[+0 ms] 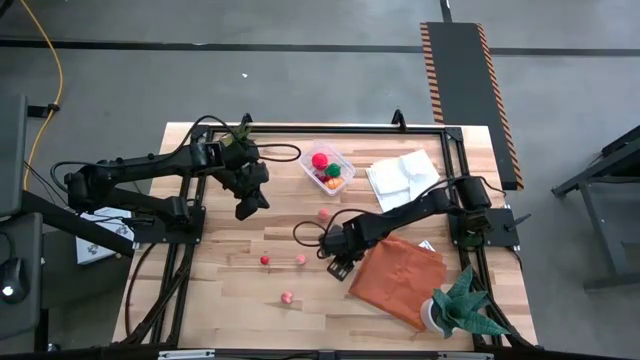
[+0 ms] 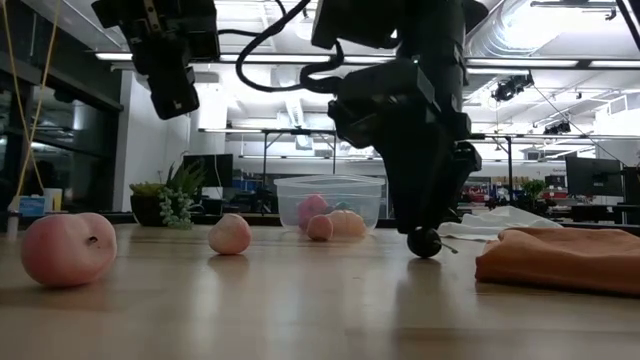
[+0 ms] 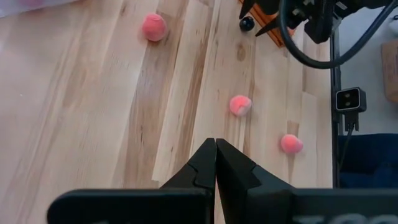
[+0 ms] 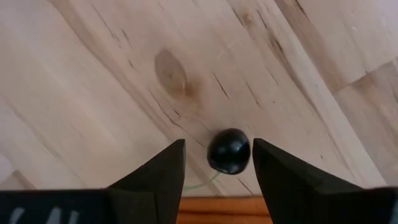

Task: Pick and placing Produce into tupperware
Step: Put the black cherry into the transparent bin

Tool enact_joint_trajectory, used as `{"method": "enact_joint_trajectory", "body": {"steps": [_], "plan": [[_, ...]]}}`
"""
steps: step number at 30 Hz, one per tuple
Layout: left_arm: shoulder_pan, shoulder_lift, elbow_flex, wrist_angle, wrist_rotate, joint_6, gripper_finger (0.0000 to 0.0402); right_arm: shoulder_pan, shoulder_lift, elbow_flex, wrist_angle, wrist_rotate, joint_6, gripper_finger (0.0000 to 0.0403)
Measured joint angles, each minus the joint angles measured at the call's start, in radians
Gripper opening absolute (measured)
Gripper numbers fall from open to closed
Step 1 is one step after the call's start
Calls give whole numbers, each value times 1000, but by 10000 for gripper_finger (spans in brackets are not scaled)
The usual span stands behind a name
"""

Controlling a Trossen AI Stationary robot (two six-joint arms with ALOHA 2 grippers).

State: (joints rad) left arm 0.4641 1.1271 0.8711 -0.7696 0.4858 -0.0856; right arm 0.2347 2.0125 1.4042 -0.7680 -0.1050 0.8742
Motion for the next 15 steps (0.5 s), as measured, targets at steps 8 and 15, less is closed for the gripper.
{"method": "enact_joint_trajectory", "body": {"steps": [8, 15], "plan": [[0, 0, 0, -14, 0, 0, 1, 0, 2, 0, -21, 18, 1, 177], [0, 0, 0, -17, 0, 1, 1, 0, 2, 0, -27, 19, 8, 177]]}}
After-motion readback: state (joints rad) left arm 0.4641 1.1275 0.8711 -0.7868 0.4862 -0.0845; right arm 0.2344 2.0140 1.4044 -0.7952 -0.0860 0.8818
